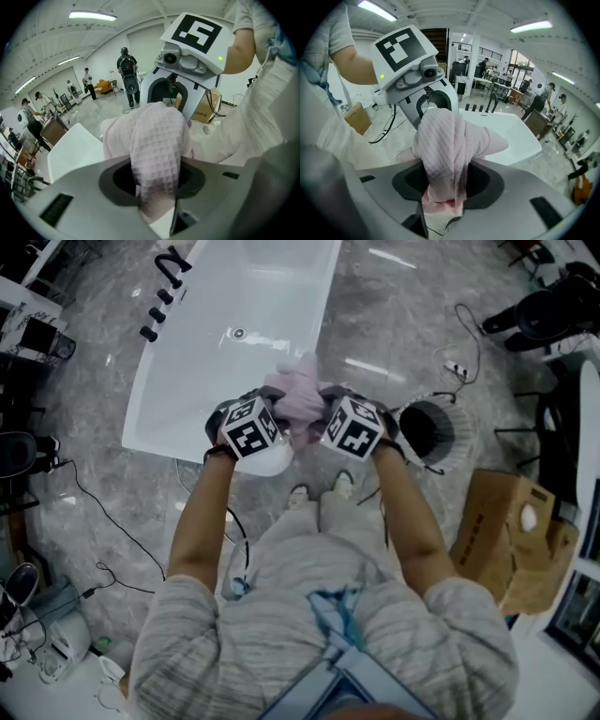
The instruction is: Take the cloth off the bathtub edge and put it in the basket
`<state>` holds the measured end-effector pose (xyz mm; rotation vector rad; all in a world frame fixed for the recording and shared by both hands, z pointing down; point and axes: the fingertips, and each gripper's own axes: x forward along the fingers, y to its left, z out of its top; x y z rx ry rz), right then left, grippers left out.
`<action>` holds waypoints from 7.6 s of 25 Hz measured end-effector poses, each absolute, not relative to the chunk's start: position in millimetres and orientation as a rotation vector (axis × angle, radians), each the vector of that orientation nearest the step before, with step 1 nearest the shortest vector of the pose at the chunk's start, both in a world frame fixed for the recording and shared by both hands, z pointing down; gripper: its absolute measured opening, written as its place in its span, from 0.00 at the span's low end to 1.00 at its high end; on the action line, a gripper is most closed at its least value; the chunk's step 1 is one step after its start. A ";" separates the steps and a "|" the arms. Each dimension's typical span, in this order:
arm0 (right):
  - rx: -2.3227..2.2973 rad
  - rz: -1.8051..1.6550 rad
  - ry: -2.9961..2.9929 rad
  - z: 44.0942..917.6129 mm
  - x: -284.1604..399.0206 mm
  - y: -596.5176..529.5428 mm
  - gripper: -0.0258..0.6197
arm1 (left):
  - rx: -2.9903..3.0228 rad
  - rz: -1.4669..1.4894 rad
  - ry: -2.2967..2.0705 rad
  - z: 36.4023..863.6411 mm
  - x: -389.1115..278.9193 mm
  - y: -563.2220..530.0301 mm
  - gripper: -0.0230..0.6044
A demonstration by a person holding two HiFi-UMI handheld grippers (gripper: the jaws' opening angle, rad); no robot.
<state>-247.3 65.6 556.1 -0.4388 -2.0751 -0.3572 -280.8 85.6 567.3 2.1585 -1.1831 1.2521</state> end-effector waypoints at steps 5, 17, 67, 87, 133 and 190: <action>-0.416 -0.375 -2.097 532.7 -248.0 59.1 0.34 | 2.153 1.292 -1.183 542.9 -280.7 79.7 0.29; -0.400 -0.384 -2.098 518.4 -236.4 68.9 0.34 | 2.156 1.299 -1.161 528.1 -268.3 89.9 0.29; 0.020 -0.338 -2.113 445.0 -28.3 -263.8 0.34 | 2.614 1.440 -0.799 456.1 -61.2 -258.5 0.29; 0.271 -0.053 -2.046 487.0 151.6 -344.7 0.34 | 2.768 1.483 -0.330 499.0 116.8 -346.2 0.29; 0.320 0.336 -1.867 698.0 184.3 -365.8 0.34 | 2.505 1.751 -0.019 711.4 126.3 -378.1 0.41; 0.704 0.633 -1.997 679.0 211.0 -384.3 0.35 | 2.465 1.215 -0.292 669.9 131.9 -387.6 0.42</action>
